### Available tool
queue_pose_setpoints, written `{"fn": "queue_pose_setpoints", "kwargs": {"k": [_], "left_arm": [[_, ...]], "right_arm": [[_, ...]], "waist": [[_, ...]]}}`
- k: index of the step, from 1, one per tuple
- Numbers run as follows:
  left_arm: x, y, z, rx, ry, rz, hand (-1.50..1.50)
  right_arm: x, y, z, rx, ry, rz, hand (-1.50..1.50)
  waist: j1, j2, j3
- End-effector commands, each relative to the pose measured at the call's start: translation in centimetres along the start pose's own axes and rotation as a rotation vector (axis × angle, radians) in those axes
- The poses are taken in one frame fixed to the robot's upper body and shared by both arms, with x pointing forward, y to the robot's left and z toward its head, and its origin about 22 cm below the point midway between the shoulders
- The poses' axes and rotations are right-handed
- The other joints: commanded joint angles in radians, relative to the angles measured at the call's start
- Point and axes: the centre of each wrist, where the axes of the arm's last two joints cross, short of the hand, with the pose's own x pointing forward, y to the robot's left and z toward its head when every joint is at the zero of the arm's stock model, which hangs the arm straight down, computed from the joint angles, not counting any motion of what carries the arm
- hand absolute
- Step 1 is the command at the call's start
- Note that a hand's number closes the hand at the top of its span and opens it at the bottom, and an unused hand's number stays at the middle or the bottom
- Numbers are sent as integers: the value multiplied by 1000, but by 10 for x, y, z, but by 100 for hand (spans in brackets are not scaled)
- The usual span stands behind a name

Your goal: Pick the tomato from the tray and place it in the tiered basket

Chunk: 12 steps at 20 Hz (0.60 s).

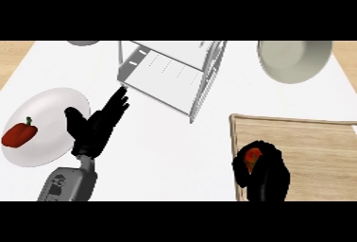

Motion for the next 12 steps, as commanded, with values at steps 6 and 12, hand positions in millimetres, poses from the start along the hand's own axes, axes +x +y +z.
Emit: {"fn": "queue_pose_setpoints", "kwargs": {"k": [6, 12], "left_arm": [[-10, 3, 3, 29, 31, -3, 0], [-5, 13, 2, 20, 24, -11, 0]], "right_arm": [[84, -63, 51, -130, -117, -129, 150], [110, -94, 64, -232, -190, -118, 150]], "waist": [[-25, -4, 10], [-23, 0, 10]]}}
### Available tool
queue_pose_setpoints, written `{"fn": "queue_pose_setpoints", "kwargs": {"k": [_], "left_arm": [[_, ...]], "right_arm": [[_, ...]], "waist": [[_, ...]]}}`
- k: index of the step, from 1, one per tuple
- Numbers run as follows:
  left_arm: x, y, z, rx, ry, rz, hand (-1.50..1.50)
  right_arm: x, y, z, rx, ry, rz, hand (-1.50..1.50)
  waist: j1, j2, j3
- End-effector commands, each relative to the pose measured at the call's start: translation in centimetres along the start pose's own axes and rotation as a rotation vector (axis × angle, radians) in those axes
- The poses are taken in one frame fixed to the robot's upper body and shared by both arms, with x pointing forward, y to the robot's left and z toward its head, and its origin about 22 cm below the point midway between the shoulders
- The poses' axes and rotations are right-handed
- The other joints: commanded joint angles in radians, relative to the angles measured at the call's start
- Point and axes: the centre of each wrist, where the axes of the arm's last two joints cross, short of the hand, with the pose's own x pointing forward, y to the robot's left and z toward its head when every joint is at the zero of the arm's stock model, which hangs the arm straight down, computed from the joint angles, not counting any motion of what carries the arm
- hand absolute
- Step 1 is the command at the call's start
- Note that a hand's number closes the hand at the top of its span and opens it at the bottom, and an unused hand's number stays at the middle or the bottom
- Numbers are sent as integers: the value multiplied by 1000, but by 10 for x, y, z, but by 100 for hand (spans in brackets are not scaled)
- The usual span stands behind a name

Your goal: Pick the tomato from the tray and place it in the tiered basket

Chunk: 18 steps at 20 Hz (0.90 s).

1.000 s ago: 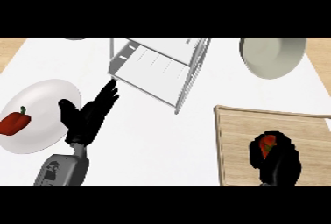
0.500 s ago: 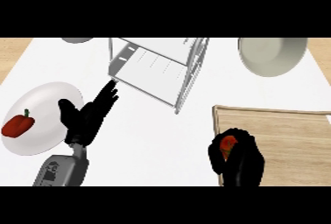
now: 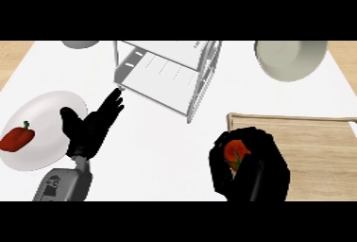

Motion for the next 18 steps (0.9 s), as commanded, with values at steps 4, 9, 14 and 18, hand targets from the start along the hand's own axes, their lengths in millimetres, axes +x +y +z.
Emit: {"fn": "queue_pose_setpoints", "kwargs": {"k": [4, 9, 14, 18], "left_arm": [[-1, -4, 0, -9, -17, -7, 0], [6, -6, -4, -24, -30, 1, 0], [13, -8, -7, -55, -28, -4, 0], [12, -17, -9, -73, -25, -12, 0]], "right_arm": [[41, -29, -5, -68, 93, 86, 150], [59, -28, -35, -89, 107, 131, 150], [86, -33, -71, -97, 156, 107, 150], [111, -35, -106, -118, 204, 107, 150]], "waist": [[10, 6, 1], [34, 17, 0], [59, 24, 4], [77, 26, 4]]}}
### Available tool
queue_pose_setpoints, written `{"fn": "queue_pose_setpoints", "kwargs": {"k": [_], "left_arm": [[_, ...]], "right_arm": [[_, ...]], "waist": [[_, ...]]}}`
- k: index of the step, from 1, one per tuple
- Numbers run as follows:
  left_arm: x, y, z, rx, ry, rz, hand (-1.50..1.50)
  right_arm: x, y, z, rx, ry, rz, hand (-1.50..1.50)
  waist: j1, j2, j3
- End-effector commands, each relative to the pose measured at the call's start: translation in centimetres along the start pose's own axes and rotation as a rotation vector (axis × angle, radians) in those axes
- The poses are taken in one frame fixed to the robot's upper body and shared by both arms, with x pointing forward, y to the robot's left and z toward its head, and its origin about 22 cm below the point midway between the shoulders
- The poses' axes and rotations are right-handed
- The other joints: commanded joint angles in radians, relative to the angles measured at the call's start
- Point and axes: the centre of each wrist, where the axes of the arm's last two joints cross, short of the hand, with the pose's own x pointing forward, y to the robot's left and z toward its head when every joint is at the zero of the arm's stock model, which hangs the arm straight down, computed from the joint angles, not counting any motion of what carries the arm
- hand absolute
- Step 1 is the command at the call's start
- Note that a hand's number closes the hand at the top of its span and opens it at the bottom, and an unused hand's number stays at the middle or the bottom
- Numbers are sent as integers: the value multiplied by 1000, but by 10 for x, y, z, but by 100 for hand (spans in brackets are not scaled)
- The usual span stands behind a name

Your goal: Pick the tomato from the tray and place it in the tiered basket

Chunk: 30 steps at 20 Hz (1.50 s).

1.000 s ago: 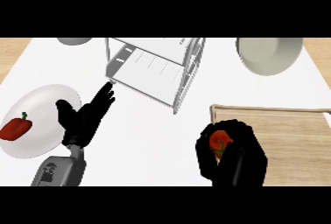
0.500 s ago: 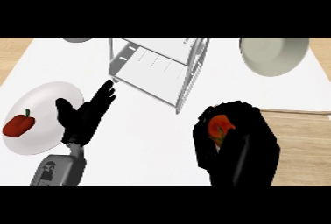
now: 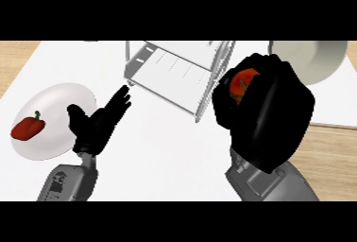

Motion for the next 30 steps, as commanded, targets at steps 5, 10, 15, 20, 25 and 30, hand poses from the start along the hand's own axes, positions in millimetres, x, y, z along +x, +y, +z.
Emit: {"fn": "queue_pose_setpoints", "kwargs": {"k": [5, 10, 15, 20, 25, 30], "left_arm": [[3, -7, -7, -24, -8, -8, 0], [18, -1, -11, -33, -27, -23, 0], [13, -16, -9, -53, -30, -5, 0], [8, -14, -11, -41, -32, -17, 0], [14, -27, -17, -66, -45, -22, 0], [14, -27, -15, -65, -53, -11, 0]], "right_arm": [[65, -6, -61, 25, 267, 23, 150], [92, 9, -96, 64, 273, -5, 150], [86, 42, -117, 88, 335, -39, 150], [71, 46, -131, 55, 348, -298, 150], [72, 70, -139, 80, 280, -379, -150], [90, 80, -138, 26, 203, -438, -150]], "waist": [[14, 9, 3], [29, 17, 4], [45, 26, 5], [52, 36, 7], [66, 43, 6], [75, 40, 5]]}}
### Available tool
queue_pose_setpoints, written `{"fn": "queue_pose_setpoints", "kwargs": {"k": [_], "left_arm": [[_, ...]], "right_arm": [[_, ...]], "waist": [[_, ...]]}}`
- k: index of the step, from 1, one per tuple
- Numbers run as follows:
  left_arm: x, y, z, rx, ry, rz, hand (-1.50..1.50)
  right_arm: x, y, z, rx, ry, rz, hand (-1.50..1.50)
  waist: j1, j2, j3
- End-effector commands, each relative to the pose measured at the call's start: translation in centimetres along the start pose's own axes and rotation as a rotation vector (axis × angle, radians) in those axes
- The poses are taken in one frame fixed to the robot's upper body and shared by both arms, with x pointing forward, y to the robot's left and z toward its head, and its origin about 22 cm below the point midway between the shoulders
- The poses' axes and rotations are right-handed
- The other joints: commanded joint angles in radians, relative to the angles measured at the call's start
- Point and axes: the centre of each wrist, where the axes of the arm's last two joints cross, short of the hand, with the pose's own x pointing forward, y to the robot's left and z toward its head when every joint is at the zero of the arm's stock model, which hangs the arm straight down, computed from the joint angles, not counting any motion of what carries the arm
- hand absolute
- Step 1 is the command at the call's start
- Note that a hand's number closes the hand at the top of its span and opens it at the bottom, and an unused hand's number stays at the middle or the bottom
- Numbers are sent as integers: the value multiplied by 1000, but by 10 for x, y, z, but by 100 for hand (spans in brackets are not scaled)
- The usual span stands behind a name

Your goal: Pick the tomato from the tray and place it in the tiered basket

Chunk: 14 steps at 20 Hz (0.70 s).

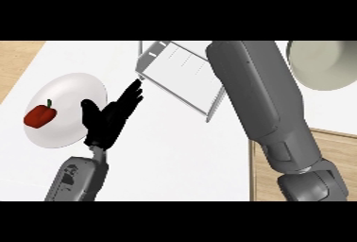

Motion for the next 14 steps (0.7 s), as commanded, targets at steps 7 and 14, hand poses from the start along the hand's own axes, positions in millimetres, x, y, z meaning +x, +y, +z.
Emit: {"fn": "queue_pose_setpoints", "kwargs": {"k": [7, 14], "left_arm": [[-17, 14, 9, 34, 38, 2, 0], [-23, 20, 23, 94, 64, 34, 0]], "right_arm": [[21, 21, 4, -237, -45, -169, -150], [16, 22, -3, -324, 144, -257, -150]], "waist": [[-33, -12, -3], [-97, -43, -1]]}}
